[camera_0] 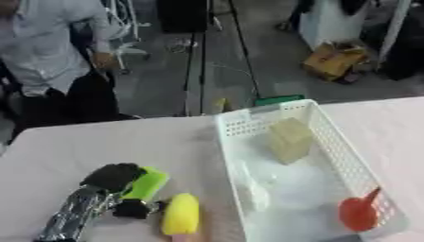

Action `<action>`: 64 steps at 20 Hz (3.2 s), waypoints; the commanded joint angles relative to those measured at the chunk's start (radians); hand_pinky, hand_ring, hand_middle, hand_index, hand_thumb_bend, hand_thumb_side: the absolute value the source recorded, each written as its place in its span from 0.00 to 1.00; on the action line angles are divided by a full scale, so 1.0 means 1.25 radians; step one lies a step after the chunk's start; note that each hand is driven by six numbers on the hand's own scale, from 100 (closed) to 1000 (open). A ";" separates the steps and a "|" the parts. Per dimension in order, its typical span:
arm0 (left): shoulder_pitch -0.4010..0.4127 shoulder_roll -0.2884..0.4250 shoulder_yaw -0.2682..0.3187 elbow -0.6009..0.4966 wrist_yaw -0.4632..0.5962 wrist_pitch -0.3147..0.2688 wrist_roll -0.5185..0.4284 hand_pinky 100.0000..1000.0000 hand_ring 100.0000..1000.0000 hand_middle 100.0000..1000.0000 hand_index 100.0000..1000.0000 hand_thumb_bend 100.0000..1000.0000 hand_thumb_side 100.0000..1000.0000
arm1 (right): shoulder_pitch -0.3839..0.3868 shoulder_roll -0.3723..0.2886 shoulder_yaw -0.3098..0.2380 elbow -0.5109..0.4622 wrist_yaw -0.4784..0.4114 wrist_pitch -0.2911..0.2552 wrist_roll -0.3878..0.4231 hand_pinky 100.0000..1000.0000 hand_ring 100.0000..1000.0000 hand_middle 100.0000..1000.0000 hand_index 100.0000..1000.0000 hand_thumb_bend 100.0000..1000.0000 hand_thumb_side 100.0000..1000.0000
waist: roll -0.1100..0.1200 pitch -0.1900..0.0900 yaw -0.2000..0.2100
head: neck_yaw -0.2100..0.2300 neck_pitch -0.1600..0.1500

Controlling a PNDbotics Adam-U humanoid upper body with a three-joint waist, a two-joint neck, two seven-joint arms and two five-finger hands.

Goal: Pick up objects on the table and place them in the box.

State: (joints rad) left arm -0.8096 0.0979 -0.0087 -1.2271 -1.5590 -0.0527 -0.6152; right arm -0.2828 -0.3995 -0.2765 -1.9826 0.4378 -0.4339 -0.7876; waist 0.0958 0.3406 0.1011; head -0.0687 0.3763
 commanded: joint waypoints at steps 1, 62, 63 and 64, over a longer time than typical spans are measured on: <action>-0.014 0.016 0.001 -0.008 0.004 0.003 -0.005 0.94 0.98 0.90 1.00 0.47 0.80 | -0.010 -0.011 -0.002 -0.014 -0.005 -0.012 -0.017 0.89 0.85 0.63 0.72 0.00 1.00 | -0.006 -0.013 0.000 | 0.003 -0.008; -0.019 0.020 -0.004 0.000 0.035 0.059 0.049 0.27 0.53 0.51 0.67 0.22 0.24 | -0.014 -0.013 -0.002 -0.014 -0.011 -0.012 -0.029 0.89 0.85 0.63 0.72 0.00 1.00 | -0.006 -0.013 -0.006 | 0.008 -0.020; -0.019 0.020 -0.005 0.001 0.034 0.059 0.050 0.27 0.52 0.51 0.67 0.22 0.24 | -0.014 -0.013 -0.002 -0.014 -0.011 -0.012 -0.029 0.89 0.85 0.63 0.72 0.00 1.00 | -0.006 -0.013 -0.006 | 0.008 -0.020; -0.019 0.020 -0.005 0.001 0.033 0.059 0.051 0.26 0.52 0.50 0.66 0.24 0.22 | -0.014 -0.014 -0.002 -0.014 -0.011 -0.012 -0.029 0.89 0.85 0.63 0.72 0.00 1.00 | -0.006 -0.014 -0.006 | 0.008 -0.020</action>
State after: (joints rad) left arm -0.8189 0.0981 -0.0148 -1.2200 -1.5190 0.0205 -0.5559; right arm -0.2905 -0.3995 -0.2763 -1.9826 0.4325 -0.4266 -0.7973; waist 0.0933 0.3422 0.0940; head -0.0618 0.3623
